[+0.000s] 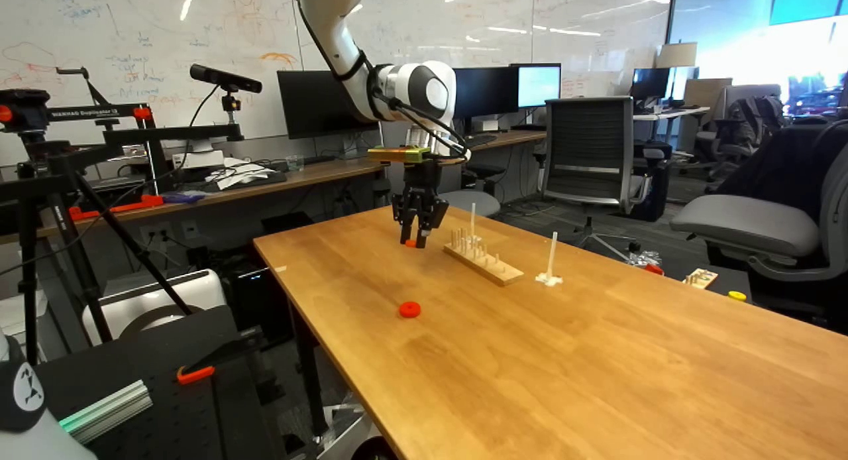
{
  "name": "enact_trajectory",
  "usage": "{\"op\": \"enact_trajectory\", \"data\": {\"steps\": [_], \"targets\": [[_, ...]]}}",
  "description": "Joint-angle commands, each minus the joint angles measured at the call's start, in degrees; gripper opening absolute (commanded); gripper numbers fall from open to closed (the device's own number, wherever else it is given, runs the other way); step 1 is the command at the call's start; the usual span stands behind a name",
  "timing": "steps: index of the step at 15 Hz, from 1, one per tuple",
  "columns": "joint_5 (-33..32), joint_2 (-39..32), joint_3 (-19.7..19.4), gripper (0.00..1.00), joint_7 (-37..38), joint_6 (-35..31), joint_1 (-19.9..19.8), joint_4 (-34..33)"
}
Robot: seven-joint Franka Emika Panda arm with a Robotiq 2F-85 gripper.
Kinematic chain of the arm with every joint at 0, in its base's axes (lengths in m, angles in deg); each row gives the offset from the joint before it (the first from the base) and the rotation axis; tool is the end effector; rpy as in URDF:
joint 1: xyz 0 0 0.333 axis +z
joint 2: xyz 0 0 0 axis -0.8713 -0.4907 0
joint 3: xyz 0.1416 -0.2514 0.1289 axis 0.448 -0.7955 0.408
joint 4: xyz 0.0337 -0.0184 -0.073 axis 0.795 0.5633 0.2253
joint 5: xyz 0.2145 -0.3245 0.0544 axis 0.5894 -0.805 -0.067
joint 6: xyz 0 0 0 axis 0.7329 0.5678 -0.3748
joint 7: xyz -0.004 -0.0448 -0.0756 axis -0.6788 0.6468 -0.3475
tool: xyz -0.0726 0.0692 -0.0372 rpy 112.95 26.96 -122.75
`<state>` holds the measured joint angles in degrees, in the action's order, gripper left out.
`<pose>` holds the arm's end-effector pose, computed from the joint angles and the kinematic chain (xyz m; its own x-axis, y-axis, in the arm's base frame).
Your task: Put one orange hoop on the wooden platform
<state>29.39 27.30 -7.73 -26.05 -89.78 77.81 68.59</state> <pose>0.5854 0.2459 0.1815 0.9149 0.2330 -0.3297 0.2684 -0.9611 0.0654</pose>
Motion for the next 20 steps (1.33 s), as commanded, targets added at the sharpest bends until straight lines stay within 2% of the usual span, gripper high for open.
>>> {"op": "enact_trajectory", "data": {"steps": [1,3,7,12,16,20], "targets": [[-2.53,-0.39,-0.63,0.18,-1.30,2.26,1.06,-0.86],[-7.32,0.25,-1.50,0.18,-1.69,3.64,2.49,-1.08],[-13.11,2.95,-1.35,0.18,-1.25,0.83,3.34,0.60],[-4.78,3.54,0.56,0.18,-1.50,-5.35,-1.01,-1.97],[1.64,1.22,0.28,0.18,-1.45,-6.00,-3.17,-6.78],[3.55,-1.67,-1.02,0.18,0.37,-5.58,-3.90,-11.21]]}}
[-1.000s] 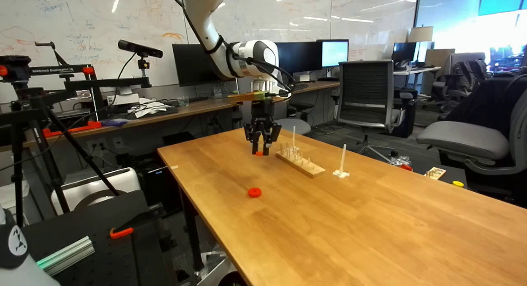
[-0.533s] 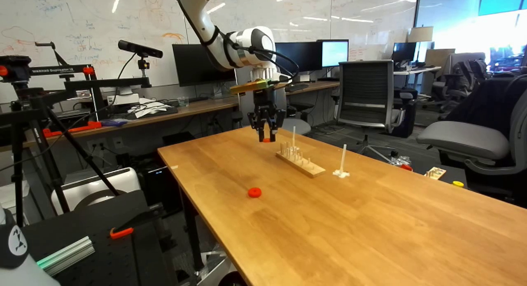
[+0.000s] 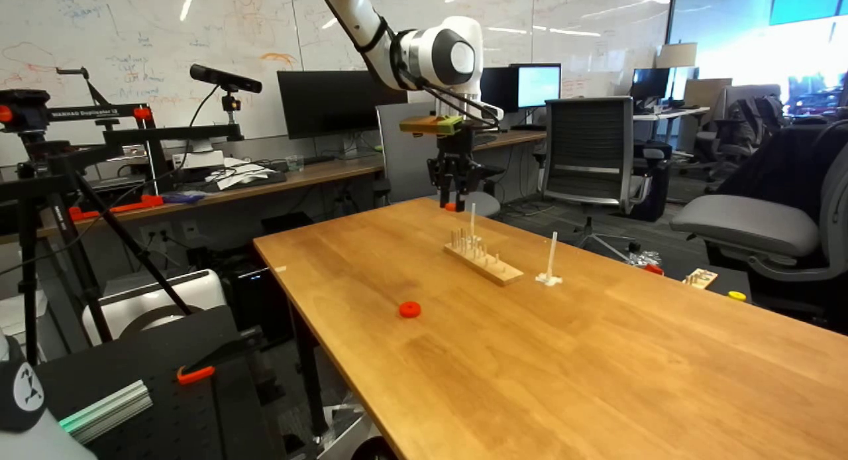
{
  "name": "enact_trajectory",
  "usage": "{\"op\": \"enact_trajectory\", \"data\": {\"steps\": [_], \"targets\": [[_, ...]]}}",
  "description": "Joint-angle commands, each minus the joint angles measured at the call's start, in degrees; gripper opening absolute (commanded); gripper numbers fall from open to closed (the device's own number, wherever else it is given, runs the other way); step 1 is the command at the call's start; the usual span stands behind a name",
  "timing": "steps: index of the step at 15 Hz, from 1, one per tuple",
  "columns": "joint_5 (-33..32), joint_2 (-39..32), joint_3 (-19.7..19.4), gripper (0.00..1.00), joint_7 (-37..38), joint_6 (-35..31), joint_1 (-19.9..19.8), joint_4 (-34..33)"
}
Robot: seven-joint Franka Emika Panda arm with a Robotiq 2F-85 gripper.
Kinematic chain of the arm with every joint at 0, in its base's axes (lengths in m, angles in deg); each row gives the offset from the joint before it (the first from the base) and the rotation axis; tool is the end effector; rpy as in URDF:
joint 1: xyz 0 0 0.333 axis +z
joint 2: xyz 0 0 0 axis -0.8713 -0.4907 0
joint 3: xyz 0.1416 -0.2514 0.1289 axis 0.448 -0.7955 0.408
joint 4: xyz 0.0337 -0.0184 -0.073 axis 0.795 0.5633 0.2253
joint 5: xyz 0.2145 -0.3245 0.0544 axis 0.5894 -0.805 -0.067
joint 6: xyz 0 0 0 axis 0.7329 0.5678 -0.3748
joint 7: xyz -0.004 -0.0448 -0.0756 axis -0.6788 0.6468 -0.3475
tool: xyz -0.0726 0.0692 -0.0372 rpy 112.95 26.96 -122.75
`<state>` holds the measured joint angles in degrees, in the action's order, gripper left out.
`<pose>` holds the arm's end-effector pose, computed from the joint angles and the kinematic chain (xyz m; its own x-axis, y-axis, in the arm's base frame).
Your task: Put one orange hoop on the wooden platform
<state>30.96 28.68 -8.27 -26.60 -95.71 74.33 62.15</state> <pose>0.6500 0.2199 0.2486 0.9792 0.1748 -0.1035 0.1771 -0.9841 0.0136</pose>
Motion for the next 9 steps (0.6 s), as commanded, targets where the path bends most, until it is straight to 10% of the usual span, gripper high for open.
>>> {"op": "enact_trajectory", "data": {"steps": [1,9], "targets": [[1.64,-3.65,-1.00,0.18,1.43,0.68,-0.31,-5.59],[-14.10,-4.13,-5.05,0.18,0.85,8.93,5.47,-4.73]]}}
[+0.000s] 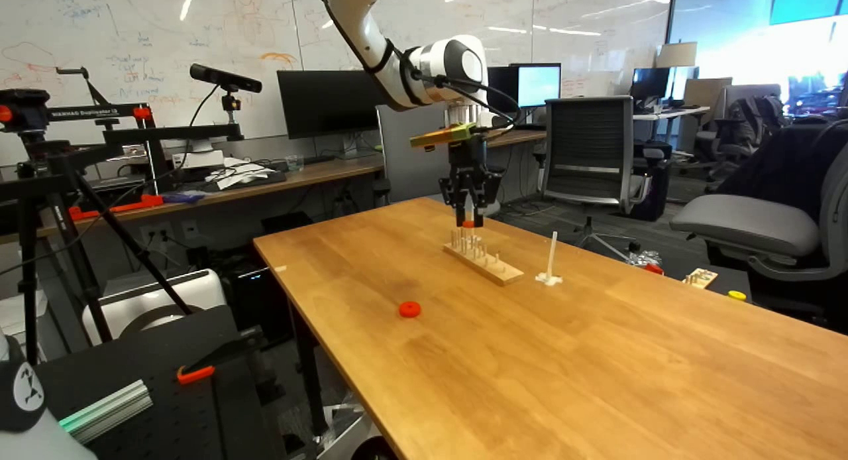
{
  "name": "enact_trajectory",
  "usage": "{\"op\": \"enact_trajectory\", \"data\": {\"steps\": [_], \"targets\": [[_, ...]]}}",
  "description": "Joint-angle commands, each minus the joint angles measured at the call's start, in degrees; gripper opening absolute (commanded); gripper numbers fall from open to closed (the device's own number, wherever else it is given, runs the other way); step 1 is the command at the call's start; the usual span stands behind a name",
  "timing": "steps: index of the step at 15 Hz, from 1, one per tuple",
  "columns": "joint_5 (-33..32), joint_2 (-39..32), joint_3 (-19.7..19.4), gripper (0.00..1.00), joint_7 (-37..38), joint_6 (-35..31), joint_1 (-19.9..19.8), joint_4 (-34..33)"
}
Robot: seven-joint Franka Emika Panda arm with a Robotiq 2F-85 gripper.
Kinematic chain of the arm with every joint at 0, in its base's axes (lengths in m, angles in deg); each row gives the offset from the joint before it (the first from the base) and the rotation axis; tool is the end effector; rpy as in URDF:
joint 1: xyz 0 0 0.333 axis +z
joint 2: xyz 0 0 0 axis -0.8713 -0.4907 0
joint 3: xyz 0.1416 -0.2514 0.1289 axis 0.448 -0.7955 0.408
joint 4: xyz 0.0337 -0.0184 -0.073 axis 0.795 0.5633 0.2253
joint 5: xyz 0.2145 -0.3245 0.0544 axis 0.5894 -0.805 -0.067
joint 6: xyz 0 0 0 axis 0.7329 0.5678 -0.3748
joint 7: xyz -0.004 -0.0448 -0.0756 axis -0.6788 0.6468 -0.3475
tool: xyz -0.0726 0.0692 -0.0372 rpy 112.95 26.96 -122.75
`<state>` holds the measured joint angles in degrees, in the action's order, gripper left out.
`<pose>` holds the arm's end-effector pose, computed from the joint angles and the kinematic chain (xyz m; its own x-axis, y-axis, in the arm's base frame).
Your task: Put one orange hoop on the wooden platform
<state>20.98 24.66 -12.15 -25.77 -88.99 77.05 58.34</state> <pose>0.6553 0.2011 0.2199 0.9567 0.2158 -0.1956 0.2561 -0.9431 0.2120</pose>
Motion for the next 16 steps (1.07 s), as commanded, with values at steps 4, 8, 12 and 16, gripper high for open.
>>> {"op": "enact_trajectory", "data": {"steps": [4,8,12,16], "targets": [[-2.22,-0.90,0.71,0.18,-0.53,1.05,2.27,-2.15],[-2.89,-0.38,0.43,0.43,0.04,0.51,2.56,-0.52],[-9.35,-0.39,-1.83,0.18,1.67,-0.79,5.59,0.38],[-16.92,-0.50,-3.54,0.18,4.40,-2.35,7.29,0.66]]}}
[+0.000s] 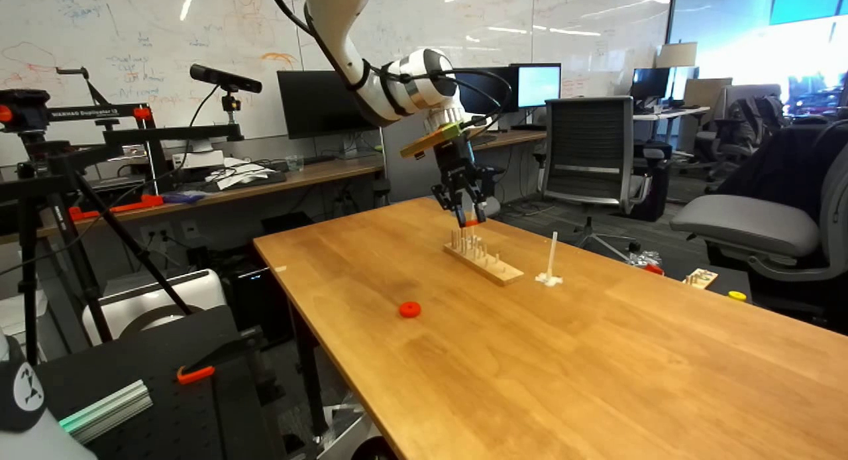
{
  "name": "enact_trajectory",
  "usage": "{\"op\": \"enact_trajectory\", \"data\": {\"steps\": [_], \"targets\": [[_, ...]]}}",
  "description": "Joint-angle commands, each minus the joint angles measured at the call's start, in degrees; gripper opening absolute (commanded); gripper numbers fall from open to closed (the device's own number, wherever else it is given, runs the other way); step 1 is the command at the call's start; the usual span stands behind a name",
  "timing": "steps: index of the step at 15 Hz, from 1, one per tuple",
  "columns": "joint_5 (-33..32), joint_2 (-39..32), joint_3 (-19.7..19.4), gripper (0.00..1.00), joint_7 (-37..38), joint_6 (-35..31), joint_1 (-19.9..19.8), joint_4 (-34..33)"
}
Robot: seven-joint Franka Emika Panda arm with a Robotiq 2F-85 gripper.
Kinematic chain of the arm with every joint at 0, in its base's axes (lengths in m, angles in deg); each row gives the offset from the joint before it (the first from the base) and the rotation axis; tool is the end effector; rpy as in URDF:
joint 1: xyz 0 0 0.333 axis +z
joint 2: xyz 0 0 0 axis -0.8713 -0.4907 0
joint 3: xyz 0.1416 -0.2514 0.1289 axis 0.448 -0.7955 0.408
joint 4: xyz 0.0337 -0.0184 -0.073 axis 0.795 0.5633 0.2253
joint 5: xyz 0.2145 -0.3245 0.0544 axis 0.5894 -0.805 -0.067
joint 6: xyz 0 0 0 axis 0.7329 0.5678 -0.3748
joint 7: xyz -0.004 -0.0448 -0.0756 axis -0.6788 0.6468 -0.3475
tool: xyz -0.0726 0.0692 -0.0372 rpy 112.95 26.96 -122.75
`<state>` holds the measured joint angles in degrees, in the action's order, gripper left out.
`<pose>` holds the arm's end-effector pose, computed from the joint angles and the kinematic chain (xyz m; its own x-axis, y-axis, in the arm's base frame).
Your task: Put one orange hoop on the wooden platform
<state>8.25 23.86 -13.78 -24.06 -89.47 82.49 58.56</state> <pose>0.6450 0.2362 0.2127 0.9158 0.3569 -0.1840 0.4014 -0.8249 0.3980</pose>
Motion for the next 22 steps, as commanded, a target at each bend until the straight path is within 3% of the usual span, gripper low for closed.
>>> {"op": "enact_trajectory", "data": {"steps": [1,3,10,22], "targets": [[-4.88,0.24,-2.00,0.18,3.64,-2.87,1.87,0.51],[-4.03,-0.12,-1.44,0.18,4.52,-4.71,1.09,0.29],[3.38,-2.98,1.17,0.18,-3.38,-3.42,-2.63,-2.82],[8.75,-7.46,0.95,0.18,-7.35,-0.59,-4.93,-9.23]]}}
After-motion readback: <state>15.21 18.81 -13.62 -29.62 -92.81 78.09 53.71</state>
